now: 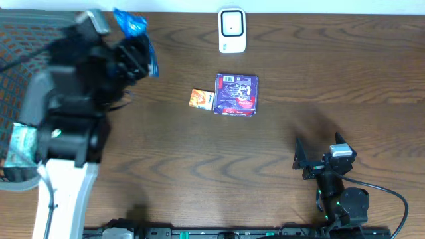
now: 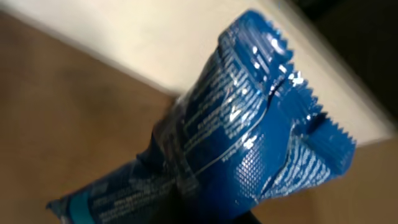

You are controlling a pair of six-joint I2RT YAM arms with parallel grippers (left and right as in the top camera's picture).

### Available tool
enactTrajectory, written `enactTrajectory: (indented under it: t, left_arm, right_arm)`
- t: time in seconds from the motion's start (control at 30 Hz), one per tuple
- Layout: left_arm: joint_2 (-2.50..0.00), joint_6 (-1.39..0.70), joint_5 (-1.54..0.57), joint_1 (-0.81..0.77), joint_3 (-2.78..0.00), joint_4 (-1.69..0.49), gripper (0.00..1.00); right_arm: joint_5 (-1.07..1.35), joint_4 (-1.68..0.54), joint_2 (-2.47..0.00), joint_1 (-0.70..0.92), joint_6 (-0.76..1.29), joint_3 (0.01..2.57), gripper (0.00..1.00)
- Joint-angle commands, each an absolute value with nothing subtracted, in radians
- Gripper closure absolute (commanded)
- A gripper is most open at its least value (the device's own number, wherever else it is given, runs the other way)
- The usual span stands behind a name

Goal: Scan the item barcode
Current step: 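Present the blue bar to the scanner and drop it on the table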

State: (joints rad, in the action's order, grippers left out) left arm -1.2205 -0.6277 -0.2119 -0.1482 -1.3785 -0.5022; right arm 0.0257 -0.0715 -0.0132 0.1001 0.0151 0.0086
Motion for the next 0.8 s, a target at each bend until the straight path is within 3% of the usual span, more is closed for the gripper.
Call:
enactTrajectory:
  t: [0.0, 0.63, 0.7, 0.77]
  left_arm:
    - [-1.309, -0.611, 0.08, -0.216, -1.39, -0.538, 0.93]
    - [-1.874, -0.769, 0.085, -0.3, -1.39, -0.498, 0.92]
    - [-1.893, -0.769, 0.042, -0.3, -1.39, -0.475, 0.86]
    - [-1.897, -0.768, 0.013, -0.3, -1.39, -0.451, 0.67]
  right_arm:
    - [0.02, -0.075, -0.013, 0.091, 0.029, 0.006, 0.01]
    - [0.02, -0.075, -0.013, 0.091, 0.029, 0.006, 0.01]
    - [0.02, -0.075, -0.013, 0.091, 0.029, 0.006, 0.01]
    - [0.02, -0.075, -0.013, 0.091, 0.029, 0.006, 0.01]
